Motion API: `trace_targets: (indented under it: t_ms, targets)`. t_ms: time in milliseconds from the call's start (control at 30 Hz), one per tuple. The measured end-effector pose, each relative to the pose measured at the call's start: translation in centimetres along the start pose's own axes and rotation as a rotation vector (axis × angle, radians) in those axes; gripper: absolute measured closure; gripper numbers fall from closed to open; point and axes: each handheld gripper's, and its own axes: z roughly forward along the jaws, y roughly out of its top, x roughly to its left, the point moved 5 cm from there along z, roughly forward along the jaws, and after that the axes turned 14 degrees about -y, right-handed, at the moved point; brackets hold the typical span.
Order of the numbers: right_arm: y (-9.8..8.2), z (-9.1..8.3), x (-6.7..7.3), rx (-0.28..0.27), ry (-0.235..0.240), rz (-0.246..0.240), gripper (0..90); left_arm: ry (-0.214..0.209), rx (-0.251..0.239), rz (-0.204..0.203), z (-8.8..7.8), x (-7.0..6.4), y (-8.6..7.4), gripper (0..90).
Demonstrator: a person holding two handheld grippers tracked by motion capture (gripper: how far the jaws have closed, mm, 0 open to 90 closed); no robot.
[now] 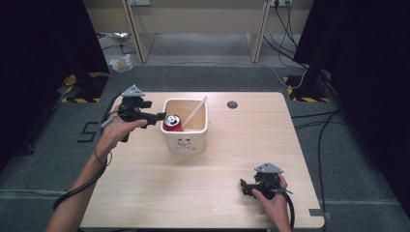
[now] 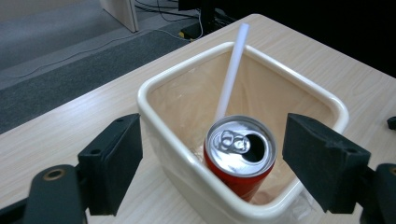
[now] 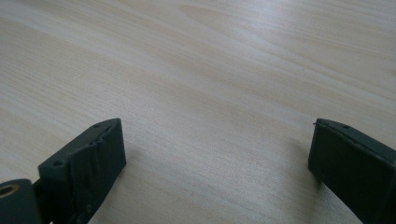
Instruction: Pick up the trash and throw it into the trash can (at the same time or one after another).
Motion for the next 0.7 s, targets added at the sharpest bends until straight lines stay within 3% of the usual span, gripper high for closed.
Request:
trace_targets:
  t_ms: [333, 700]
  targets:
    - [0.0, 0.0, 0.0, 0.0, 0.0, 0.001, 4.3, 0.031, -0.019, -0.033, -1.9, 1.5, -1.1, 19.6]
    - [0.0, 0.0, 0.0, 0.0, 0.0, 0.001, 4.3, 0.055, -0.029, -0.059, -2.6, 2.5, -2.7, 19.6]
